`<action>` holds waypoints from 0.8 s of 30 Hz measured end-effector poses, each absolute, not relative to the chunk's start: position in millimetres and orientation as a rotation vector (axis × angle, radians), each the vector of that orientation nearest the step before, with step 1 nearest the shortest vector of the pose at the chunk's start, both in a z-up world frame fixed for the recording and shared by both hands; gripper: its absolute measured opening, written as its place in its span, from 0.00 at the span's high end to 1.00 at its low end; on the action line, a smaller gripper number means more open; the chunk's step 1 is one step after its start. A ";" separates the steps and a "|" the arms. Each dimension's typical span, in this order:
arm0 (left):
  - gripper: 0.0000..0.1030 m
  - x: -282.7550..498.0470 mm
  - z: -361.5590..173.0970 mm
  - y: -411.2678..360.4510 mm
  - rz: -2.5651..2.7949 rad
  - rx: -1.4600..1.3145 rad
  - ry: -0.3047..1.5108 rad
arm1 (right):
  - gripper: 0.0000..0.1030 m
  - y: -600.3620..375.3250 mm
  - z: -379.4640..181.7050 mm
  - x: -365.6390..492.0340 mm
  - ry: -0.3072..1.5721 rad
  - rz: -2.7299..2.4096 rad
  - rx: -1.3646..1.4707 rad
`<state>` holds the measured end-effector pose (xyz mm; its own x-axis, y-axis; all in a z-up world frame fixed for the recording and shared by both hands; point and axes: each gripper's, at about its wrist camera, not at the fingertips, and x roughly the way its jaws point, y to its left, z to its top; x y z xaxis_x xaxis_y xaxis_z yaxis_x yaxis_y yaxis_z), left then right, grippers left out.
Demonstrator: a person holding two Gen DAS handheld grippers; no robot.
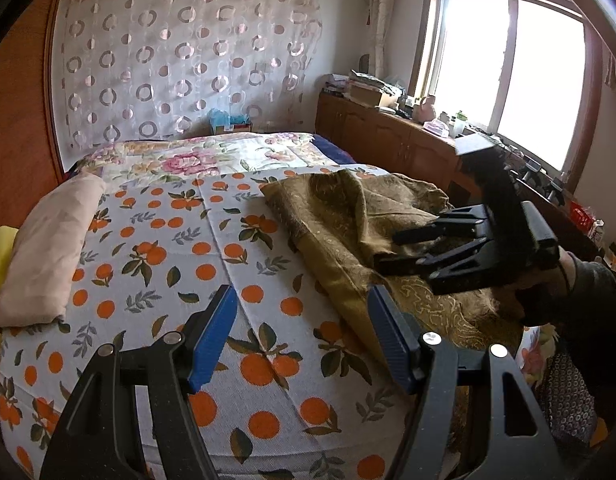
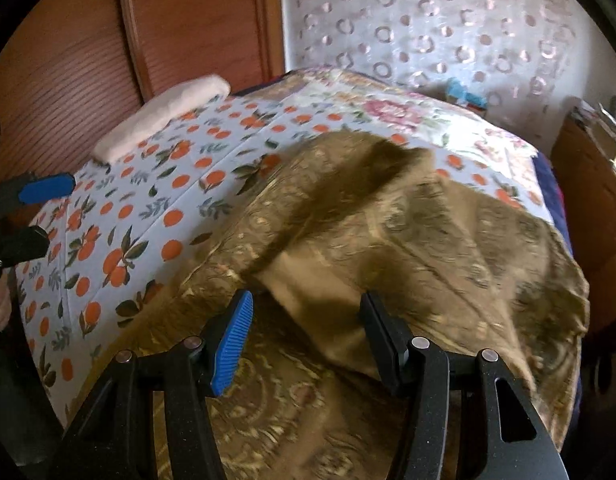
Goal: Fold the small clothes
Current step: 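Pinch and lift the garment edge with the right gripper, folding it onto the stack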
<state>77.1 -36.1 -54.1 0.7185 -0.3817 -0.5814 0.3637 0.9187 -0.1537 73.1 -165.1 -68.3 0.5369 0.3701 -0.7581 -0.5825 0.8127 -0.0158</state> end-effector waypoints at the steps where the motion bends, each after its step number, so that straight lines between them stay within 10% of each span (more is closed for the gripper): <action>1: 0.33 77.1 -54.3 -36.4 -0.414 -0.029 0.651 | 0.44 -162.4 -70.0 73.7 0.835 0.579 -0.293; 8: 0.33 75.1 -56.0 -40.6 -0.427 -0.027 0.655 | 0.48 -161.8 -79.8 89.8 0.843 0.593 -0.297; 12: 0.33 74.3 -58.5 -43.5 -0.432 -0.022 0.667 | 0.94 -164.7 -79.9 94.8 0.827 0.564 -0.314; 24: 0.33 71.6 -57.8 -46.5 -0.441 -0.020 0.670 | 0.96 -251.2 8.9 168.1 0.650 0.239 -0.257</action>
